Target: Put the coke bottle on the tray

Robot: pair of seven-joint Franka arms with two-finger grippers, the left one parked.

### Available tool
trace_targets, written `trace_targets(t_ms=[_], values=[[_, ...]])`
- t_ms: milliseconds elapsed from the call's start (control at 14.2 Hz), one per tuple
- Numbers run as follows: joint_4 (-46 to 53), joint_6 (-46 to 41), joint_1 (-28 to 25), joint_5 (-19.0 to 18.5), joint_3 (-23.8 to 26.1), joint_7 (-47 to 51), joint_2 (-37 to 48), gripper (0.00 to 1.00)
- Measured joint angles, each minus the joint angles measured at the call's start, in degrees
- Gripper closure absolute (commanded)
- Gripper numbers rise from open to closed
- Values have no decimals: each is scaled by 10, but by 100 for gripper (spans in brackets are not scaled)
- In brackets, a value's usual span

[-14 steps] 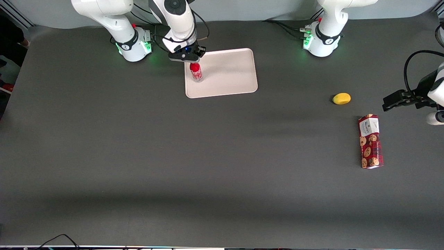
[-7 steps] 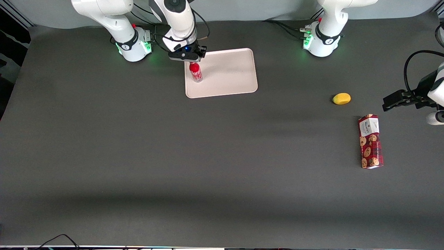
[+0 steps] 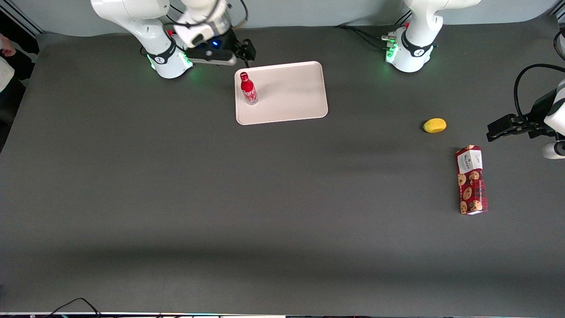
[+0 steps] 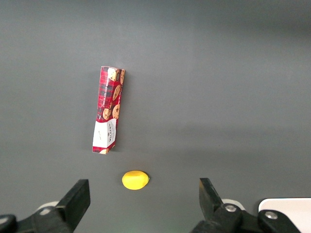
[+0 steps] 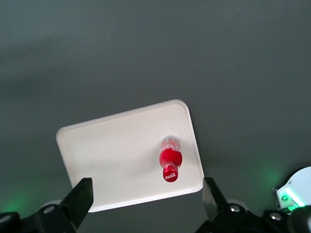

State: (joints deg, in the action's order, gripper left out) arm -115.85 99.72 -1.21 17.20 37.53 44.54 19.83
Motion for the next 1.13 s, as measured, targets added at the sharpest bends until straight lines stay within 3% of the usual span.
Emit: trace_targets(t_ms=[282,493,845,1127], values=[[131,-100,6,-87,-114,-116,-19,0],[206,-137,7,-128,-202,-226,-62,0],[223,-110,10,-139,-377,-420,-153,0],[253,-92,7,-141,-406,-429,-217,0]])
